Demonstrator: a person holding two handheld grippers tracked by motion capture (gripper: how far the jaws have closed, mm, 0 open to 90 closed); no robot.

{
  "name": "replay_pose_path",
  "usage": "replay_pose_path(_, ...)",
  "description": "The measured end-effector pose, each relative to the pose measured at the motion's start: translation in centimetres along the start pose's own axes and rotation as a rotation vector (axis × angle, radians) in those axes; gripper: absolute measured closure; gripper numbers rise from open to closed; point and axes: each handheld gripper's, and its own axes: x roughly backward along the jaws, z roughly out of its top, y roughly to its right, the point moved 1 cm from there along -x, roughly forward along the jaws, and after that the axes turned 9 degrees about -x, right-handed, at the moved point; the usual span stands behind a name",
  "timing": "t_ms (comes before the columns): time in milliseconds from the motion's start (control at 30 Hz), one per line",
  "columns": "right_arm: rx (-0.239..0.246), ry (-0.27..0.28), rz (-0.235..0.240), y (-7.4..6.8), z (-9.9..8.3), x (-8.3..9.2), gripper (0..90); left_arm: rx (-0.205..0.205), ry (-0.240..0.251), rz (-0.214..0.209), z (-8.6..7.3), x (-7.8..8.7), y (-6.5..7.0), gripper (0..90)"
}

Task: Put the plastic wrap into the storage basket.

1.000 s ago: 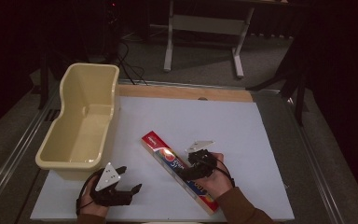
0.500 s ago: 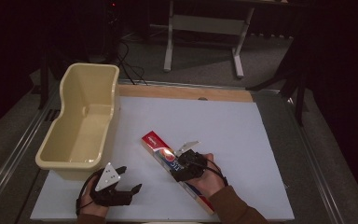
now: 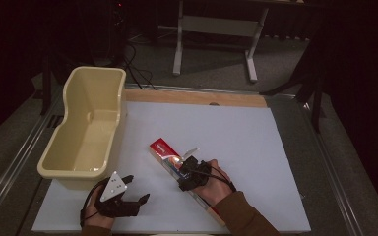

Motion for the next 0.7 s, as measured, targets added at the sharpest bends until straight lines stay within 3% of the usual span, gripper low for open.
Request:
replay_pose_path(67,-0.032,-0.004,0.012,0.16,0.07,0.07,38.7,0.000,0.000,0.000,0.00,0.00,0.00,19.1)
replay_pose_path(367,-0.080,-0.002,0.021,0.36,0.15,0.23,42.4,0.001,0.000,0.000,0.02,-0.01,0.02,19.1)
replay_pose_path(700,-0.152,0.044,0.011,0.66,0.76,0.19,43.3,0.003,0.005,0.000,0.01,0.03,-0.01,19.1)
